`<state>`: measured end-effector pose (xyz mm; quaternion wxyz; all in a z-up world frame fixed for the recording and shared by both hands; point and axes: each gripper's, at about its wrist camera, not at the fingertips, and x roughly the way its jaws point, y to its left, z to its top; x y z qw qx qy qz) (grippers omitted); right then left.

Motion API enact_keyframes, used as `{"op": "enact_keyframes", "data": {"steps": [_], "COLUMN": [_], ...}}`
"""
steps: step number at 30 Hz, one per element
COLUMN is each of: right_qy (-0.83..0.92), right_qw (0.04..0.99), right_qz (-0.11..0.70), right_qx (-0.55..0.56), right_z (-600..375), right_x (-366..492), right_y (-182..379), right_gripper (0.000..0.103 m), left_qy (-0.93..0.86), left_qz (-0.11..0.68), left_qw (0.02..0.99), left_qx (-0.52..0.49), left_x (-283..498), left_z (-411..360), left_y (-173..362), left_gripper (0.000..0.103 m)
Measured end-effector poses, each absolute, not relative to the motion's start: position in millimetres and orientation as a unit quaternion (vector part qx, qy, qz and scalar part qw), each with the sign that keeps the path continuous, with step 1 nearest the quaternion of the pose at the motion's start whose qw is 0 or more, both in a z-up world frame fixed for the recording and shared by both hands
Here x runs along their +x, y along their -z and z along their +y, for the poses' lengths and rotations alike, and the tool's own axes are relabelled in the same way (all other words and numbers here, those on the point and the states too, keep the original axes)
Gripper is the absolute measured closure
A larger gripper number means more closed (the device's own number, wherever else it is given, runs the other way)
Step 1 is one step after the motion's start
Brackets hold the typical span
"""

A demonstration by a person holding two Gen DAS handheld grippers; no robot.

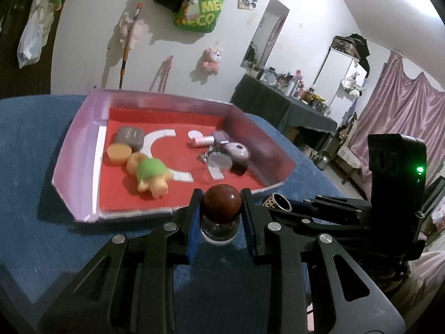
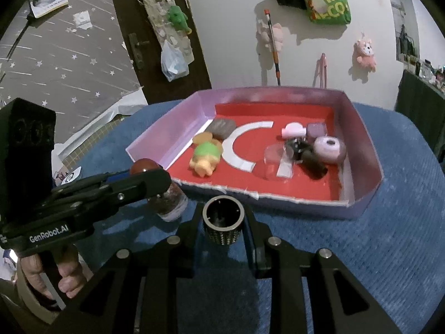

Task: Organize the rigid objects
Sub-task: 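Lift the bottle and metal cylinder and carry them over the red box, then lower both items onto the box base and open both grippers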

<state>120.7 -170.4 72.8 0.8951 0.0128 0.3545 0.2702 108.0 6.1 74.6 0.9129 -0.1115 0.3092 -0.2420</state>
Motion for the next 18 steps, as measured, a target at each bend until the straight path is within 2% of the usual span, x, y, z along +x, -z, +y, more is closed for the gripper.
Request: {"op": "enact_keyframes", "data": {"steps": [10, 18], "right_qy": [-0.266, -0.248], "right_qw": [0.901, 0.902], "right_qz": [0.342, 0.354], "right_qx": [0.013, -0.004], "right_z": [-173.3, -171.6], "right_x": [148.4, 177.3], "right_y": [-91.4, -86.7], "right_gripper": [0.076, 0.076], "left_qy": [0.240, 0.236], "left_qz": [0.303, 0.327], "left_qw": [0.916, 0.908], "left_qx": [-0.107, -0.114], "left_x": [139.8, 167.3], "left_z": [2.7, -2.2], "left_y": [-85.0, -72.0], "left_gripper": [0.078, 0.078]}}
